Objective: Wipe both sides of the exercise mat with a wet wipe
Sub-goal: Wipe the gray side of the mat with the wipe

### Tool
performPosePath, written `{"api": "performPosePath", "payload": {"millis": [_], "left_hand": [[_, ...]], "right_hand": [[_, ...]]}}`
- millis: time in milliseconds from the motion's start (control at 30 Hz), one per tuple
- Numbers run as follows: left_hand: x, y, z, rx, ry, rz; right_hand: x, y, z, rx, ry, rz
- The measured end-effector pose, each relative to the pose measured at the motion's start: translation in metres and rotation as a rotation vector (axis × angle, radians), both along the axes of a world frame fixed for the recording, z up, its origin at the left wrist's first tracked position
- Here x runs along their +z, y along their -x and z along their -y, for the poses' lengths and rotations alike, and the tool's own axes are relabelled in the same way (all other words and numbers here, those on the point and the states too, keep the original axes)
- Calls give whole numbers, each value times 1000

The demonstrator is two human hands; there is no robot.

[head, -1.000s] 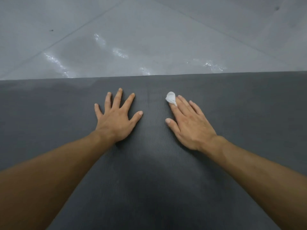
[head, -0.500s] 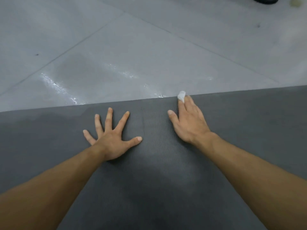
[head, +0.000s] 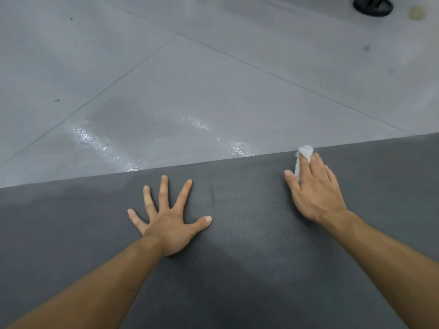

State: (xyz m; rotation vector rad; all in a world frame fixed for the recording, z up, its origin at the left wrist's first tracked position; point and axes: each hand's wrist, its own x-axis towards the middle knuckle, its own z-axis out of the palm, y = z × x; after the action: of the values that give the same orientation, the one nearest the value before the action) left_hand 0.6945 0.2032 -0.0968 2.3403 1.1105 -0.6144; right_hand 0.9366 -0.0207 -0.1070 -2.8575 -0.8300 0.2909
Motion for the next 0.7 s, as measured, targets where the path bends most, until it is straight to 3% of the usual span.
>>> {"api": "performPosePath", "payload": {"millis": [100,267,367,500,700], "left_hand": [[2,0,-1,-8,11,-5],[2,0,0,-11,8,-9],[2,-1,-1,-13,6,-10],[3,0,-2,-15,14,-3],[4,0,-2,-21,25,-3]], "right_hand": [[5,15,-26,-6,-44,-90],[19,79,-68,372,-59,-189],[14,88,-65,481,-7,-143],[8,49,-41,364,5,-92],[2,-15,9,5,3,-9]]}}
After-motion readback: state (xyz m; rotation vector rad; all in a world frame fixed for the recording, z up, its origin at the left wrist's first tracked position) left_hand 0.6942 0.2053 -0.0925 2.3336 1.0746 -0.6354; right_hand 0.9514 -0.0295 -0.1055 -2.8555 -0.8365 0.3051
